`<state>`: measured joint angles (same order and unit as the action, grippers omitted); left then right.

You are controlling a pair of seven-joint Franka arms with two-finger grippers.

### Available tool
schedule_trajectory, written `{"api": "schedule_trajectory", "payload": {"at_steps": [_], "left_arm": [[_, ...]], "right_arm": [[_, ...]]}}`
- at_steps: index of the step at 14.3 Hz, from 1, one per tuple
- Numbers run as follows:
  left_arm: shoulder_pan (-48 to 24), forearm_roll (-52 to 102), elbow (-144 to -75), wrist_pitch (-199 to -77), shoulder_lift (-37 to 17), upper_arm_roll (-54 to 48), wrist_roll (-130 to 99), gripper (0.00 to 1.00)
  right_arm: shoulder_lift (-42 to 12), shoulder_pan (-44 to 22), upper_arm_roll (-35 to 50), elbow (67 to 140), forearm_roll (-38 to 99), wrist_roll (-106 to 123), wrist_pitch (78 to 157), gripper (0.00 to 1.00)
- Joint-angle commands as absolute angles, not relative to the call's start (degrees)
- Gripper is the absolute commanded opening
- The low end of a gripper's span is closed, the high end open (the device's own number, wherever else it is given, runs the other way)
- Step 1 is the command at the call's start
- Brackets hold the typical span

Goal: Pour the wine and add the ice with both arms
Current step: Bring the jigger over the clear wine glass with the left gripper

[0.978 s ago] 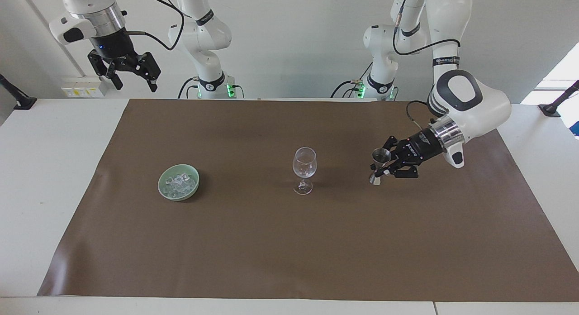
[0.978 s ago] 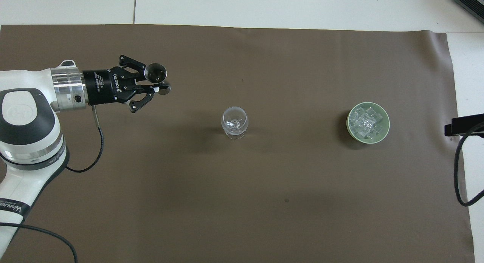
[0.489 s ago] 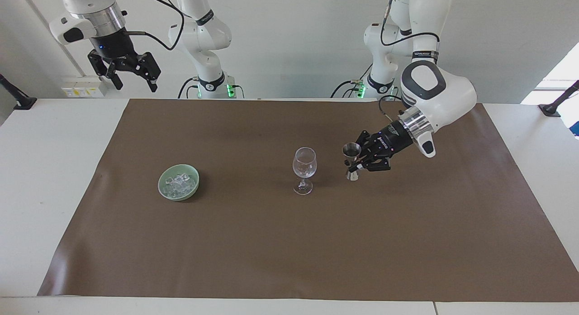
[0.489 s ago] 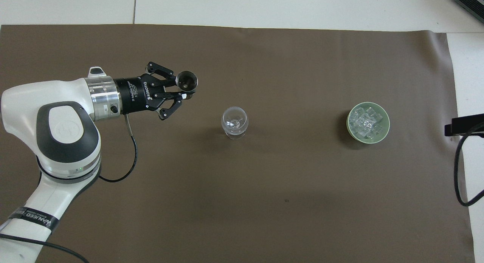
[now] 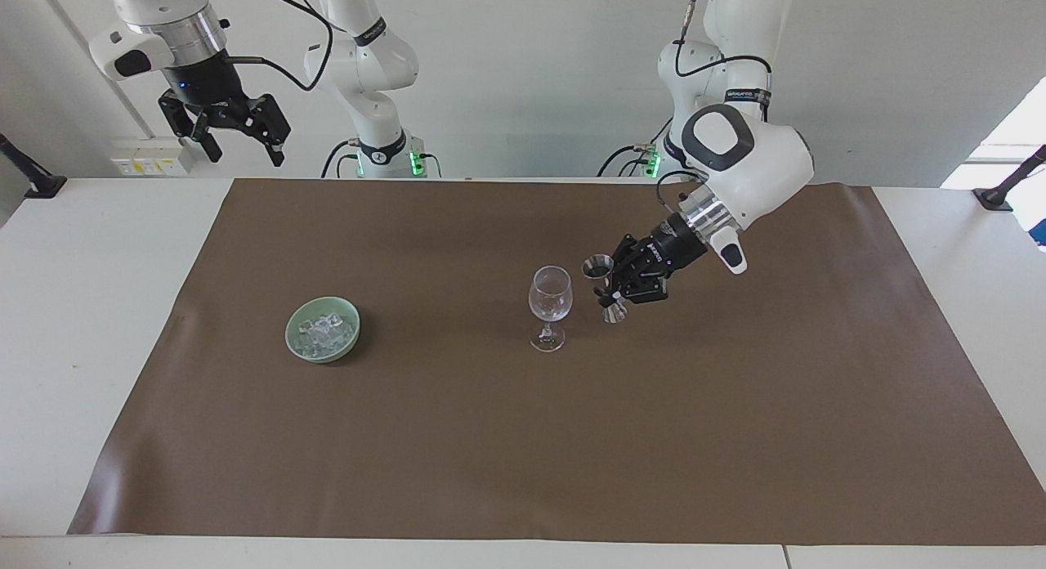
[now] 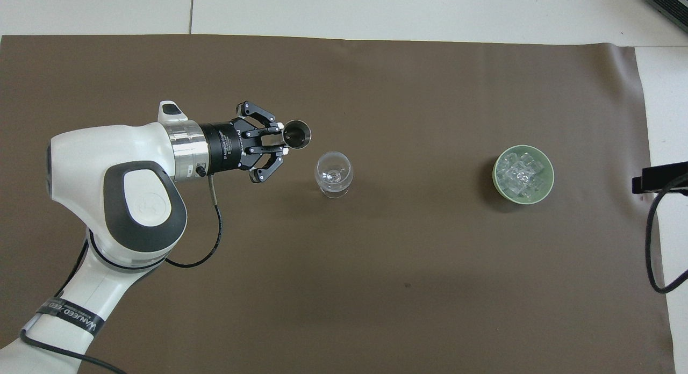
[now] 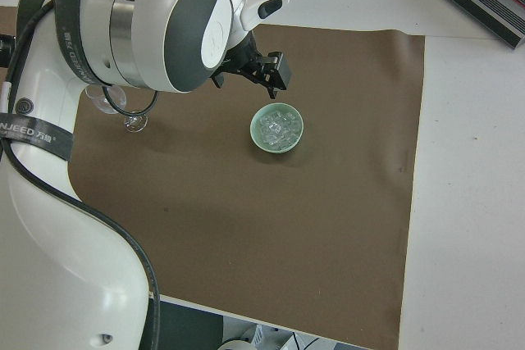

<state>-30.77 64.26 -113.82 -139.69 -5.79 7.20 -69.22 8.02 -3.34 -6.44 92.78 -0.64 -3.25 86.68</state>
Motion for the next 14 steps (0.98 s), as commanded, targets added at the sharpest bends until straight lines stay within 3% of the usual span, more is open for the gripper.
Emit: {"api": "schedule_trajectory", "payload": {"at_steps": [1,14], "left_arm": [[-34.0,62.0,-116.0,-143.5,-4.1,8.0,-70.0,0.0],[-39.0,49.4,-115.8,-154.0,-5.3,8.0,-69.5,0.0]], "right_arm": [[8.3,-2.9,-6.1,92.6,-1.1,-4.5,85.9,1.0],[8.3,-2.9,-6.1,92.6,-1.1,-4.5,85.9,1.0]]}}
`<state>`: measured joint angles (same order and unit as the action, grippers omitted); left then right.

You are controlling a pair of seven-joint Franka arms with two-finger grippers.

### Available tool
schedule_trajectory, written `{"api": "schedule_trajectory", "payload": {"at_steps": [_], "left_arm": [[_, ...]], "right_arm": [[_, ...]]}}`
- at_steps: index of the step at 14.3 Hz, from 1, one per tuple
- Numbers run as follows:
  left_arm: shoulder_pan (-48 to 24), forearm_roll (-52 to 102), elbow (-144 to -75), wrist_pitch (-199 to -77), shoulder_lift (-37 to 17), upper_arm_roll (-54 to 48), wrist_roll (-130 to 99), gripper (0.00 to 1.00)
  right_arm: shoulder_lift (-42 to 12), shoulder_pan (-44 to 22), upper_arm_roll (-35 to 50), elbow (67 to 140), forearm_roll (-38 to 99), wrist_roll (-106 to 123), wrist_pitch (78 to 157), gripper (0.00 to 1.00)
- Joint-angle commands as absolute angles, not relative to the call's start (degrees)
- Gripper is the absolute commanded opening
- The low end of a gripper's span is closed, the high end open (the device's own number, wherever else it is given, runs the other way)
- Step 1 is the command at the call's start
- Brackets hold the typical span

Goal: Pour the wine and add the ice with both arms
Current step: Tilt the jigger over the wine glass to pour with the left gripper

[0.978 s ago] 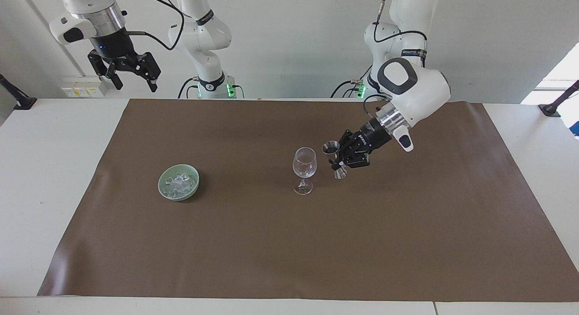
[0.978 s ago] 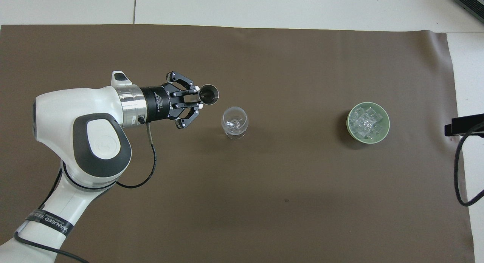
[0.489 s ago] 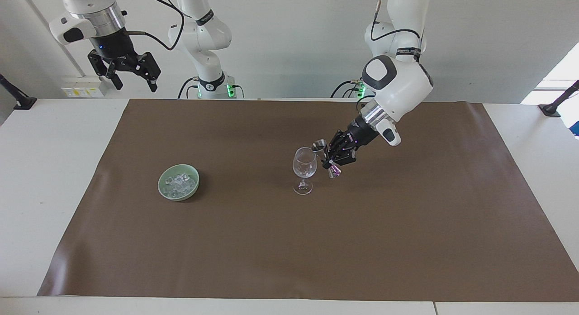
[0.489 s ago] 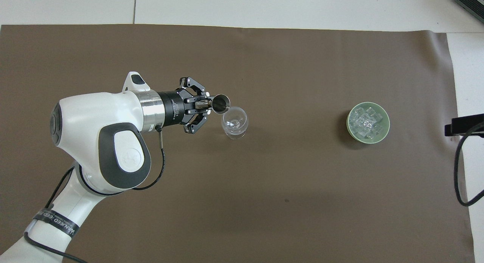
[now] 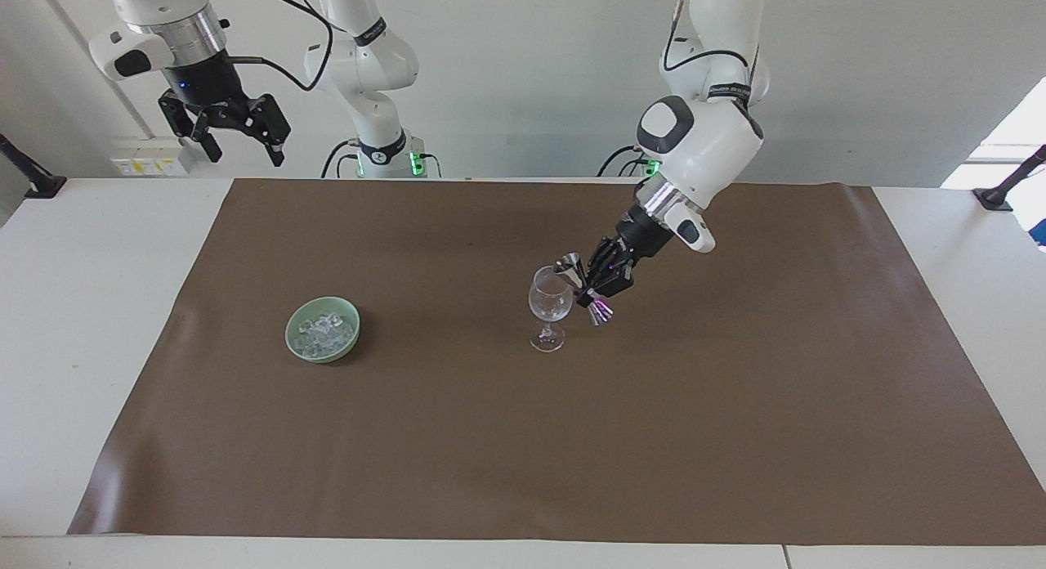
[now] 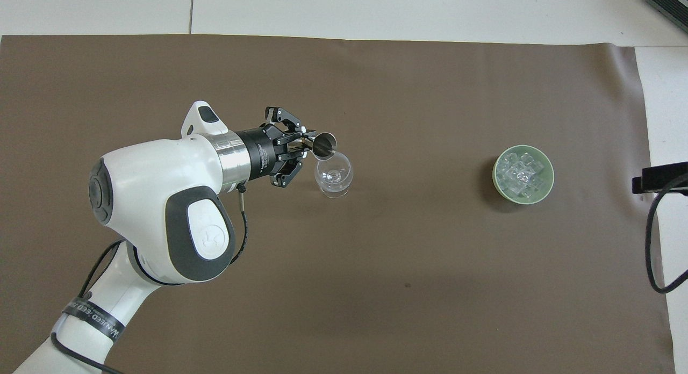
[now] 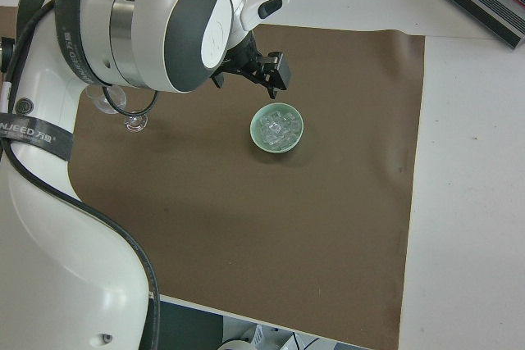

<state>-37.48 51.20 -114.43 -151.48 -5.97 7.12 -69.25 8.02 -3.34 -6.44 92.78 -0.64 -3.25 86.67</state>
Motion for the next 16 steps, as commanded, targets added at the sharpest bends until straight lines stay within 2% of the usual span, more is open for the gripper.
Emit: {"api": "schedule_trajectory", "payload": {"at_steps": [1,16], "left_arm": [[-39.3,46.9,-115.8,-154.2,-5.3,8.0,-69.5,0.0],[-42.3,36.5,-118.0,-165.0,-5.7,8.1,-69.0,0.0]], "right_arm": [[8.3,-2.9,-6.1,92.6,-1.1,-4.5,85.9,1.0],[8.3,-2.9,-6.1,92.6,-1.1,-4.5,85.9,1.0]]}}
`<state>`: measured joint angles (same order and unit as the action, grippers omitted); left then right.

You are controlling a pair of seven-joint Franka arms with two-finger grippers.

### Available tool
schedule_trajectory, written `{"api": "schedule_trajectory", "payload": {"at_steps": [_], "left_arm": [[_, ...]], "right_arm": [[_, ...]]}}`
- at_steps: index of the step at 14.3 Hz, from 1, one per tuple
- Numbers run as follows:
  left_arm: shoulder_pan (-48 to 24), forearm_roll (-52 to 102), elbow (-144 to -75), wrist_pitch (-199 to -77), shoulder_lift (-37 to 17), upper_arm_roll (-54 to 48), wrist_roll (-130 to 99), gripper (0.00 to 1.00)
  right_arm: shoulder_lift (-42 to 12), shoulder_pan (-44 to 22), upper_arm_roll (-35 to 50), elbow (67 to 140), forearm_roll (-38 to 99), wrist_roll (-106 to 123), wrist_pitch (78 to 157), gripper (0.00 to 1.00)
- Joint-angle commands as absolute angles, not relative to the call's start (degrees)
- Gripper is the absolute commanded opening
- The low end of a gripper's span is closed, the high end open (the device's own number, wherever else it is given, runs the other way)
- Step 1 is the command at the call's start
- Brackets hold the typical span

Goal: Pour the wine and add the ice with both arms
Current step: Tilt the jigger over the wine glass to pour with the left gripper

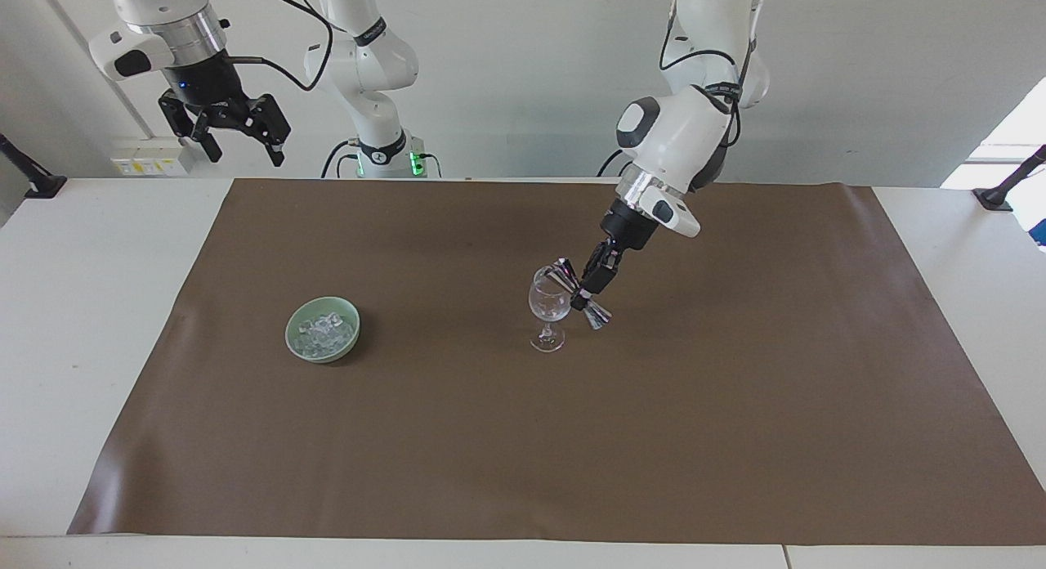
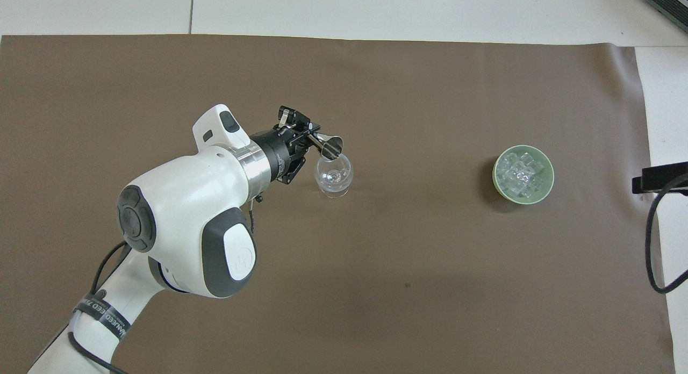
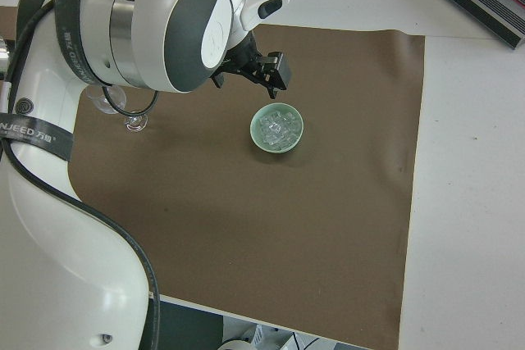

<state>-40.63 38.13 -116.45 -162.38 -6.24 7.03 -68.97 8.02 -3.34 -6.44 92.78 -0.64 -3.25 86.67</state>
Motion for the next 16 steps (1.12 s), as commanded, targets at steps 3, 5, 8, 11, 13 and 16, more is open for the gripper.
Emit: {"api": "schedule_trajectory", "payload": {"at_steps": [3,5,8,11,13,16], "left_arm": [[-42.4,33.1,-118.5,-165.1,-5.4,8.1,-68.9,0.0],[-42.4,30.6,-118.6,-165.1,-5.4,8.1,-68.9,0.0],[-42.2,26.6,-118.7,-165.1,-5.3,8.2,-68.8,0.0],[-41.7,24.7,-118.7,-165.1,-5.3,8.2,-65.3,0.0],[-41.6,23.5,-118.7,-165.1,-5.4,8.3,-64.8,0.0],[-41.6,20.9,-118.7,-165.1,-5.1,8.5,-64.3,0.0]], "right_arm": [[8.3,-2.9,-6.1,92.6,-1.1,-4.5,85.9,1.0],[8.3,-2.9,-6.1,92.6,-1.1,-4.5,85.9,1.0],[8.3,-2.9,-6.1,92.6,-1.1,-4.5,85.9,1.0],[8.3,-2.9,-6.1,92.6,-1.1,-4.5,85.9,1.0],[8.3,-2.9,-6.1,92.6,-1.1,-4.5,85.9,1.0],[8.3,-2.9,-6.1,92.6,-1.1,-4.5,85.9,1.0]]}}
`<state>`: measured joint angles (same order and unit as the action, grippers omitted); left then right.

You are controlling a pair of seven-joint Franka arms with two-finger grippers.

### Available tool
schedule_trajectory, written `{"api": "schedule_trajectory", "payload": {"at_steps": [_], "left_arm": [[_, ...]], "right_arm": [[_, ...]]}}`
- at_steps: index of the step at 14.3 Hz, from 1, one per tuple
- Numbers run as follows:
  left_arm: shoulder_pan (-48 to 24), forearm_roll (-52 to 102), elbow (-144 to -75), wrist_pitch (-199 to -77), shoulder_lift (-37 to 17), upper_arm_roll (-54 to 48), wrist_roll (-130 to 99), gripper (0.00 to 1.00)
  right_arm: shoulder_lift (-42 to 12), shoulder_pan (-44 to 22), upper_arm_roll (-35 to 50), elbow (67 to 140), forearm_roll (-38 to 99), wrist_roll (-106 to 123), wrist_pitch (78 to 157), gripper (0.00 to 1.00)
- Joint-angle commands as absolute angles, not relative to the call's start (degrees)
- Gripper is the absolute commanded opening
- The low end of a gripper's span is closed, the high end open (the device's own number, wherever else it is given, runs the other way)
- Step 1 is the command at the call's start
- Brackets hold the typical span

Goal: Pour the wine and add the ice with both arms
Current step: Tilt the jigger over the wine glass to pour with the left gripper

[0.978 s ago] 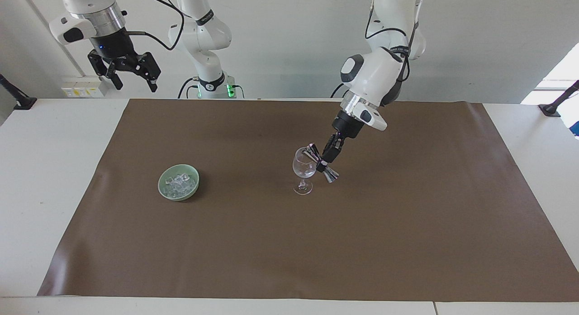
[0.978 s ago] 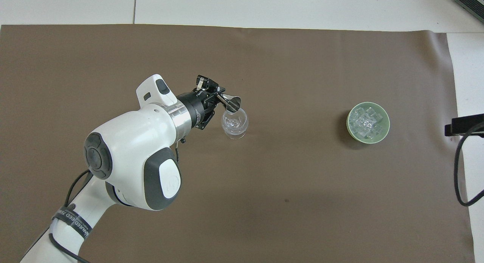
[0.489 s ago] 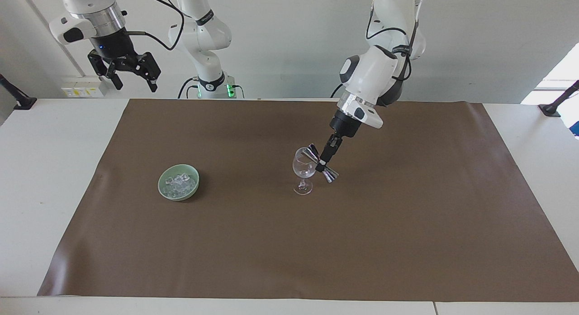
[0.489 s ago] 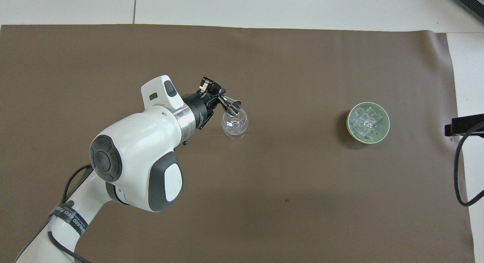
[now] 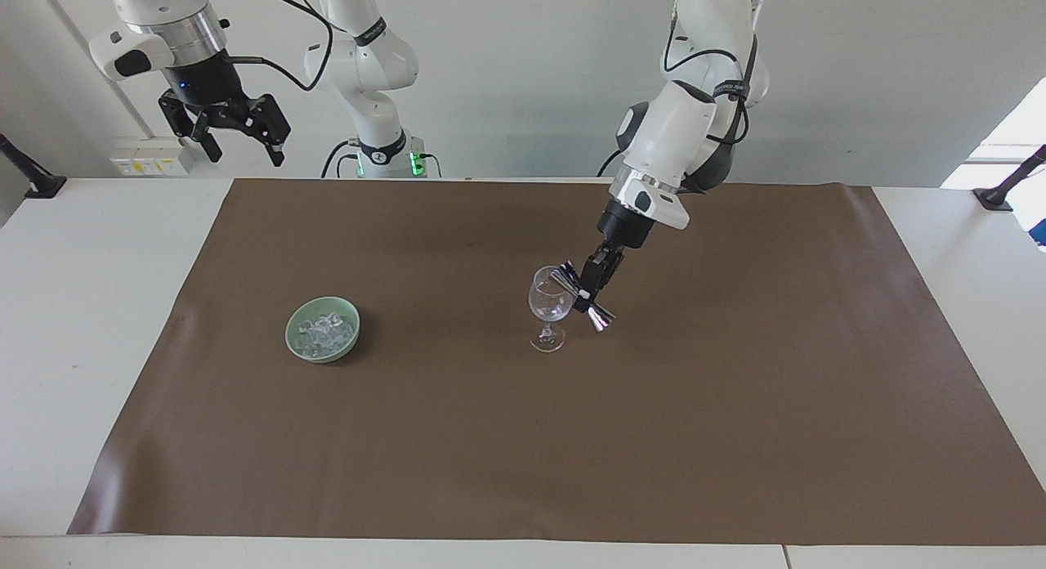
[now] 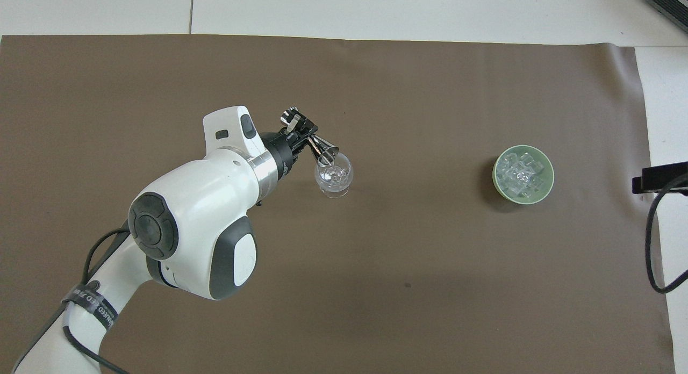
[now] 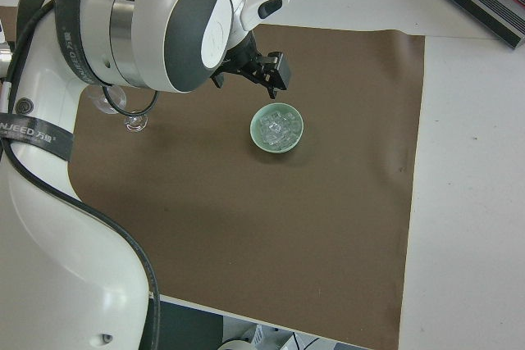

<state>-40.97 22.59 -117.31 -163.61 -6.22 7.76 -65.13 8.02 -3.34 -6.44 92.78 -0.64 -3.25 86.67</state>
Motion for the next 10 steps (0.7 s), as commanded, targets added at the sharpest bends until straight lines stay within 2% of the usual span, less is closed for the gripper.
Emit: {"api": "schedule_trajectory", "payload": {"at_steps": [1,10], "left_arm": [[-41.6,19.4,-118.7,-165.1,-4.8,8.5,-64.3,0.0],[-41.6,4.4,-119.7,-164.4,-4.0,8.6,-64.4,0.0]], "right_arm": [[8.3,-2.9,-6.1,92.6,-1.1,-4.5,85.9,1.0],[8.3,-2.9,-6.1,92.6,-1.1,-4.5,85.9,1.0]]}}
